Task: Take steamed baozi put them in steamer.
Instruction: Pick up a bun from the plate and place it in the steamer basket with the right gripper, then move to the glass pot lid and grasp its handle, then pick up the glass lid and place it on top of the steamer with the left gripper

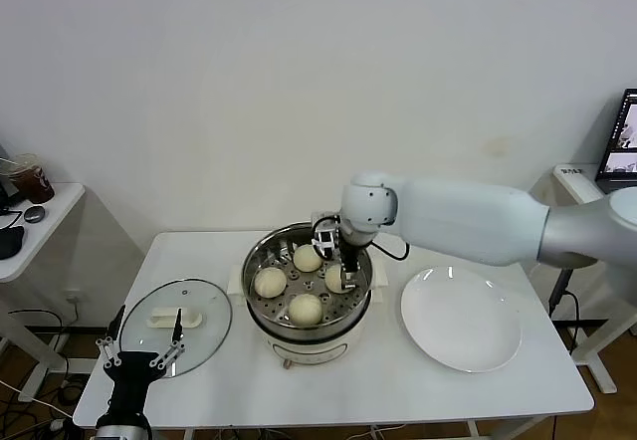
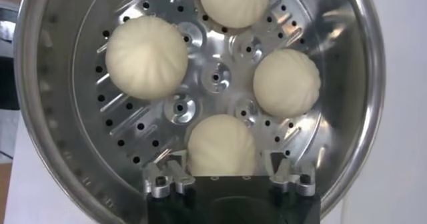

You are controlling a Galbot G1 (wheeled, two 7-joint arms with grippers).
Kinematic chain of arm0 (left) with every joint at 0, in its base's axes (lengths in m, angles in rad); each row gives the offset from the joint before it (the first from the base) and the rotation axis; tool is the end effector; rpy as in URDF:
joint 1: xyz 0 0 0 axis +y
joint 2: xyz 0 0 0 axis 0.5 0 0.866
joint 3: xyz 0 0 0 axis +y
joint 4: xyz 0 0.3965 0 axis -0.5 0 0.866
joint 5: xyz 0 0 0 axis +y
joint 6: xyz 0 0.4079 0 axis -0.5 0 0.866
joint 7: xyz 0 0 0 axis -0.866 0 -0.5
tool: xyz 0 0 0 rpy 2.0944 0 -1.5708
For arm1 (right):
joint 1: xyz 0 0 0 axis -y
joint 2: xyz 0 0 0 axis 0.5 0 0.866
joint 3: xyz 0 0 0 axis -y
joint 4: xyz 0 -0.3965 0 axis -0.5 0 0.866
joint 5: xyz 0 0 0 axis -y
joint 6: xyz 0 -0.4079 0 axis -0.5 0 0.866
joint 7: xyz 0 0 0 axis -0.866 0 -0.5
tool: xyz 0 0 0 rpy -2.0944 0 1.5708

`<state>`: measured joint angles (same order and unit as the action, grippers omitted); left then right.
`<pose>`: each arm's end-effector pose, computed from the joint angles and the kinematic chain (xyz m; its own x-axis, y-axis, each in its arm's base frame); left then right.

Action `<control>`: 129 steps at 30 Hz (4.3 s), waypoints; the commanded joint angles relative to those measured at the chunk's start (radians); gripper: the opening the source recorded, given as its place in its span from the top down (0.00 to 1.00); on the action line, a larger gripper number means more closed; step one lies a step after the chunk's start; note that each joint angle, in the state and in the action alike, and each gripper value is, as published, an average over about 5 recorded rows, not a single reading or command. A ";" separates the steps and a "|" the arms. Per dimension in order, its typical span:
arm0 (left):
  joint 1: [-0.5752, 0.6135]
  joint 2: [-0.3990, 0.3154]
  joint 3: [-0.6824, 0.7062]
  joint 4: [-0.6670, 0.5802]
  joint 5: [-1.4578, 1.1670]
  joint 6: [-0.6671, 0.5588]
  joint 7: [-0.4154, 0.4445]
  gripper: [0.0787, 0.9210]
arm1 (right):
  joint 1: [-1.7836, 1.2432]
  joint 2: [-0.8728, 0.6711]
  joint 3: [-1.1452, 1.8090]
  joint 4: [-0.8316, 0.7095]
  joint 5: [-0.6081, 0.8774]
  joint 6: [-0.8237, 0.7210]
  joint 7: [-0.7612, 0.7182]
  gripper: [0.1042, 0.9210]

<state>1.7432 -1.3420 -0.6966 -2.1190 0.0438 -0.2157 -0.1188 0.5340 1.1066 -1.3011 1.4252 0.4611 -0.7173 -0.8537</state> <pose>0.1570 0.1001 -0.3469 -0.9908 -0.0677 -0.1175 -0.1015 0.9448 0.3115 0.5834 0.1453 -0.0953 -0.2314 -0.1679 0.9583 -0.9610 -0.1137 -0.2520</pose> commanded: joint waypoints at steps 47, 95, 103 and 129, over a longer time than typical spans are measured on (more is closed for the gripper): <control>-0.090 0.163 -0.041 0.367 1.087 0.016 -0.221 0.12 | -2.229 0.382 2.371 0.513 -0.365 1.059 0.633 0.12; -0.627 0.350 0.189 0.903 1.276 -0.039 -0.161 0.12 | -2.237 0.465 2.295 0.532 -0.391 0.976 0.638 0.12; -0.647 0.348 0.196 0.930 1.269 -0.052 -0.153 0.32 | -2.234 0.469 2.282 0.527 -0.405 0.977 0.638 0.12; -0.145 0.507 -0.006 0.183 0.802 0.384 -0.112 0.90 | -2.212 0.428 2.187 0.441 -0.469 1.044 0.632 0.12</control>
<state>1.3124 -0.9222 -0.5697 -1.4763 1.0644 -0.1072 -0.3479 -1.6866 1.5410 0.9248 1.8887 0.0161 0.3048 -0.2211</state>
